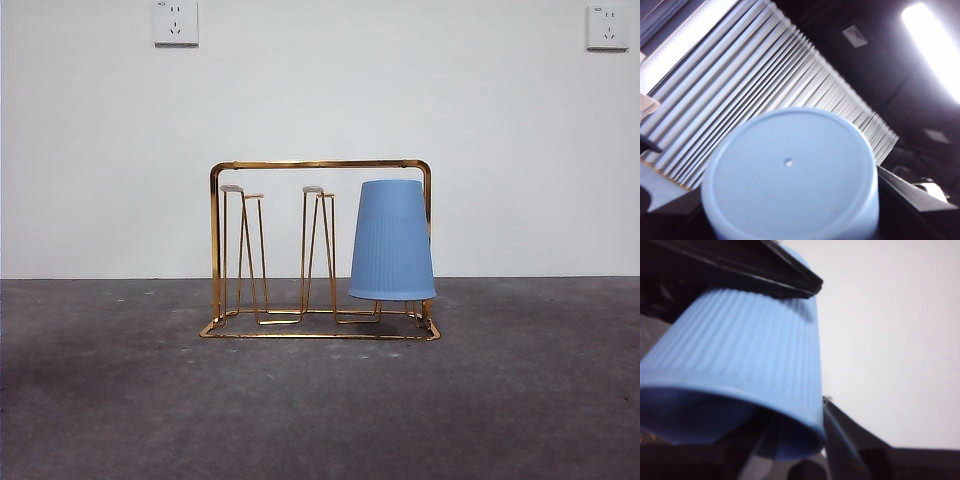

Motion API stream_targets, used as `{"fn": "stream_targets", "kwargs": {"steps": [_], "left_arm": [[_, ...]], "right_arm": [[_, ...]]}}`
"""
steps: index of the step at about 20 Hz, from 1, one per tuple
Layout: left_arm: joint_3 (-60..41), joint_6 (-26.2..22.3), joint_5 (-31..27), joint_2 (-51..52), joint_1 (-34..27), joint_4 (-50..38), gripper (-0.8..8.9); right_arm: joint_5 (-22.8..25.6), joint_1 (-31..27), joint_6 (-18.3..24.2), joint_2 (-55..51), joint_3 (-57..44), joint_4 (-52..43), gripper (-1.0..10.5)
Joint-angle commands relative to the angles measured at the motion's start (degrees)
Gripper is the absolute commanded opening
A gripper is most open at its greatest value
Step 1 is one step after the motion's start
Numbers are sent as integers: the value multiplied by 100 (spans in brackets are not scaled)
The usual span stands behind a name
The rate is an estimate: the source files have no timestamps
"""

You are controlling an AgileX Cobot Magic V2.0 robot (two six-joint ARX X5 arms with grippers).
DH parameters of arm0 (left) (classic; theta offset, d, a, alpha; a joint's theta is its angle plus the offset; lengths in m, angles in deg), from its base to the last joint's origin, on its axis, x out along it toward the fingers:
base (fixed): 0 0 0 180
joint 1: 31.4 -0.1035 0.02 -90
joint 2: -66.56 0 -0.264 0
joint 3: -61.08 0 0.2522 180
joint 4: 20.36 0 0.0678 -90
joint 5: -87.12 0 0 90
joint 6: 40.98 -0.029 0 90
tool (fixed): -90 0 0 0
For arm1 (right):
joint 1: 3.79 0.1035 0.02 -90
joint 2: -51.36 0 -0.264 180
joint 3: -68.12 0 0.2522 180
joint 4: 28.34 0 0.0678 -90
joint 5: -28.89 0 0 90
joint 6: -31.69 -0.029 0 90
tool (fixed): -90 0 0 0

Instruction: Pick up cup 1,put cup 1 in the cup rack,pick up cup 2,put cup 2 in the cup rack

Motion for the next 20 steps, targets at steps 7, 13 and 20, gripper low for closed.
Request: {"fn": "stream_targets", "kwargs": {"steps": [7, 13, 20], "left_arm": [[37, -1729, 127, 671, -623, 1888, -6], [35, -6037, -3661, 1928, -758, 6841, -6], [-149, -6509, -4793, 2085, -763, 7075, -6]], "right_arm": [[525, -39, -1460, -476, -61, 1497, 164], [516, -39, -2931, -866, -61, 2962, 163], [61, -39, -3523, -892, -61, 3397, 162]]}}
